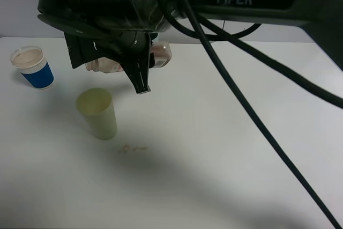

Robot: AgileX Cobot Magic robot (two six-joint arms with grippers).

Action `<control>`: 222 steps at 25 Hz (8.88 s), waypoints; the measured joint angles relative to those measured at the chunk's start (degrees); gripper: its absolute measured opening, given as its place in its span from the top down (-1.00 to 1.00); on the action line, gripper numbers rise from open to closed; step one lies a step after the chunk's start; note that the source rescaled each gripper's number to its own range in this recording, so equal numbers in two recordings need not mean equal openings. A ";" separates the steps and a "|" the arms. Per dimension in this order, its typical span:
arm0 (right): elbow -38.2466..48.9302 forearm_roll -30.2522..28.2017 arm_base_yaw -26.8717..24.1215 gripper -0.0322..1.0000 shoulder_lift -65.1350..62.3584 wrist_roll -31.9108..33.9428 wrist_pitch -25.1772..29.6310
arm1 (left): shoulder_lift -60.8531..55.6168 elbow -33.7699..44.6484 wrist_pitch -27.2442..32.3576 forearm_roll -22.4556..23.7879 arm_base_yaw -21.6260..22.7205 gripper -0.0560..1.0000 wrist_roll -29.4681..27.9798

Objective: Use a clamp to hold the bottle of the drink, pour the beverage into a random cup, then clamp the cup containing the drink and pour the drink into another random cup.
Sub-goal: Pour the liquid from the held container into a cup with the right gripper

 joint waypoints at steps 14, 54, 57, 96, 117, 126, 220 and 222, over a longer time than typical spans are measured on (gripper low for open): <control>1.08 -1.98 1.82 0.91 0.00 -1.45 -0.05 | 0.00 0.00 0.00 0.00 0.00 -1.00 0.00; 5.43 -7.05 1.93 0.91 1.97 -1.53 0.01 | 0.00 0.00 0.00 0.00 0.00 -1.00 0.00; 3.58 -7.28 1.93 0.91 2.44 -1.48 0.01 | 0.00 0.00 0.00 0.00 0.00 -1.00 0.00; 0.79 -11.91 4.15 0.91 5.10 -4.43 -0.05 | 0.00 0.00 0.00 0.00 0.00 -1.00 0.00; 0.79 -15.52 4.15 0.92 5.10 -4.47 -0.05 | 0.00 0.00 0.00 0.00 0.00 -1.00 0.00; 0.79 -17.11 4.15 0.92 5.10 -4.47 -0.05 | 0.00 0.00 0.00 0.00 0.00 -1.00 0.00; 0.73 -27.58 6.31 0.93 5.37 -5.90 -0.06 | 0.00 0.00 0.00 0.00 0.00 -1.00 0.00; 0.73 -27.96 6.31 0.93 5.37 -5.90 -0.06 | 0.00 0.00 0.00 0.00 0.00 -1.00 0.00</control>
